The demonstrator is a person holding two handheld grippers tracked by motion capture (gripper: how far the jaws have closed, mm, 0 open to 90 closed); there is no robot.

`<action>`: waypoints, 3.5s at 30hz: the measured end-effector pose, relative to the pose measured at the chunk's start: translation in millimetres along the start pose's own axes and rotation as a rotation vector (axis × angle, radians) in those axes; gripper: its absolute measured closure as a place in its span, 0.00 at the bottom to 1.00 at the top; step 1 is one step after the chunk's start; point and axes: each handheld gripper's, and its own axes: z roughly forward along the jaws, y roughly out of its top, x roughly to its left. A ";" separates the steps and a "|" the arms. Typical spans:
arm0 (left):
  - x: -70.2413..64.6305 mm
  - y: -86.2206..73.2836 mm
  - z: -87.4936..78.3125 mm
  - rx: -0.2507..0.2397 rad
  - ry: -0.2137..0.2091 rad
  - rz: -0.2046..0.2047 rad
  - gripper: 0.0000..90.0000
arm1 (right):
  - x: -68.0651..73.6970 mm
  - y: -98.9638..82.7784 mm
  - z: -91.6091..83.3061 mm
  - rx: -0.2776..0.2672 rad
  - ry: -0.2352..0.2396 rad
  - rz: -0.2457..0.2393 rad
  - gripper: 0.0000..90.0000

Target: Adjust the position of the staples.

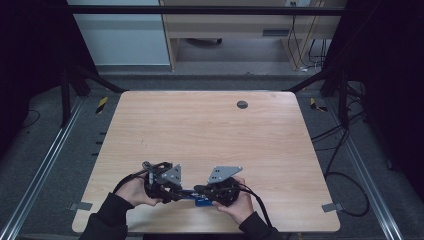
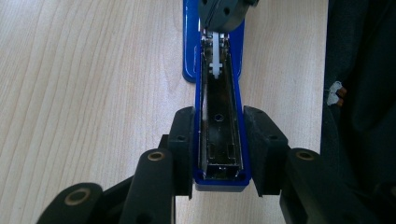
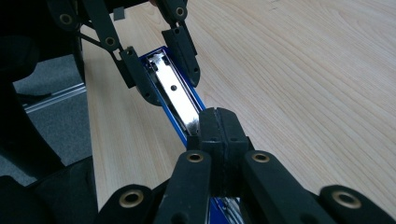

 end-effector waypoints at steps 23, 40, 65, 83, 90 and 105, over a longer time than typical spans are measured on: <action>-0.9 1.7 -3.0 -0.018 0.011 -0.003 0.72 | 5.8 -0.4 17.1 0.030 0.004 -0.009 1.00; -7.3 -1.3 -22.4 -0.131 0.052 -0.018 0.72 | 5.5 0.2 14.7 0.025 -0.006 -0.014 1.00; -12.1 -38.0 -52.8 -0.455 0.301 -0.255 0.89 | 6.1 0.5 14.9 0.027 -0.011 -0.013 1.00; -35.9 -85.1 -17.3 -0.486 0.477 -0.501 0.94 | 6.2 0.7 14.5 0.027 -0.012 -0.015 1.00; -37.3 -92.7 -12.5 -0.482 0.498 -0.534 0.93 | 6.1 0.6 13.5 0.025 -0.014 -0.013 1.00; -35.4 -91.8 -5.8 -0.451 0.493 -0.533 0.87 | 4.7 1.1 6.7 0.020 -0.020 -0.012 1.00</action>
